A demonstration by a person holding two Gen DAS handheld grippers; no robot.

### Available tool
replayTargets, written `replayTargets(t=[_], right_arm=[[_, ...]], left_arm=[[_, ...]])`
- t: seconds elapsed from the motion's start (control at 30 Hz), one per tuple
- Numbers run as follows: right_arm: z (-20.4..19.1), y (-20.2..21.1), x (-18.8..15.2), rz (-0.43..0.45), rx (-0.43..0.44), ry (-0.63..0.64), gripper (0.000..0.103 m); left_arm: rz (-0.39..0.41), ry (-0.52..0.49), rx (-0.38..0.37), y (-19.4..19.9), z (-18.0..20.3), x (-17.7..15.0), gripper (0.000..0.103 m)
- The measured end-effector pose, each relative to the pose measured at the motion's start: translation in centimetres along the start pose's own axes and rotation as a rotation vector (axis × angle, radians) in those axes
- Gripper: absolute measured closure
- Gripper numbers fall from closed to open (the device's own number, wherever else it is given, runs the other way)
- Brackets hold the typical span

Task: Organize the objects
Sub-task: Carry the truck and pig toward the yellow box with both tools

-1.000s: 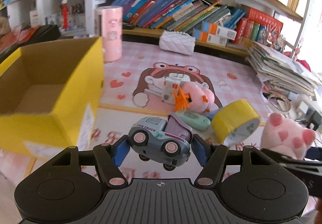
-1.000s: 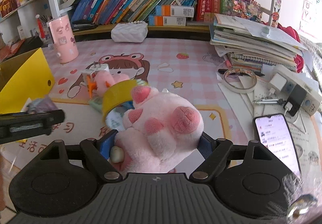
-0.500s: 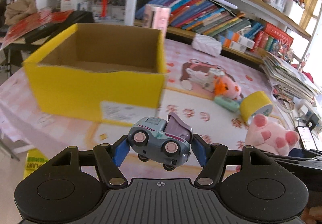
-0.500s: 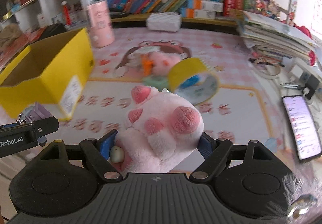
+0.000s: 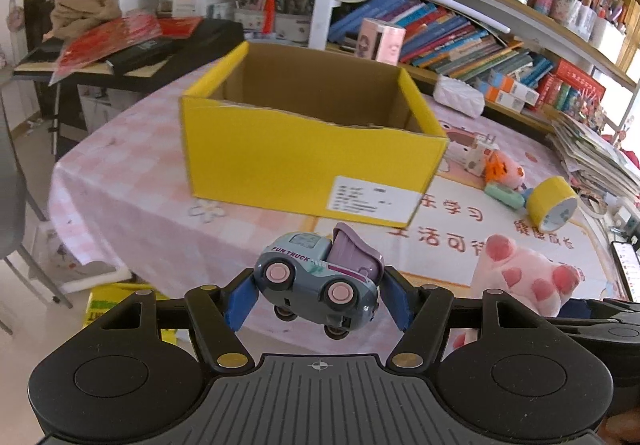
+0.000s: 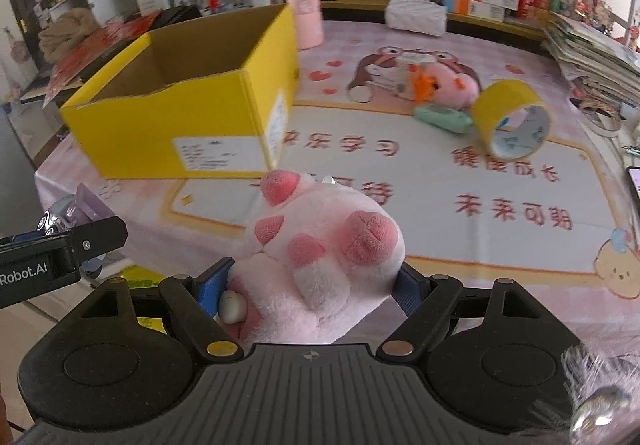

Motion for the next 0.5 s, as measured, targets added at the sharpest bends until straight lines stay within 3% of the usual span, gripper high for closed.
replayTargets(t=[0.5], right_arm=[[-6.2,1.2,-1.4,0.016,0.052,0.053,0.023]], left_arm=[[0.043,0.030,0.011,2.8,-4.9,-0.5,0.037]])
Point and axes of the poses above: each gripper's, at about its wrist camera, not at the fingertips, and y roughly against the way its jaws point, z to its right, x to its top, the point moved 5 cm from there along -y, roughly the way its jaws point, and after that the axes turned 3 degrees about y, right-handed, at the moved point
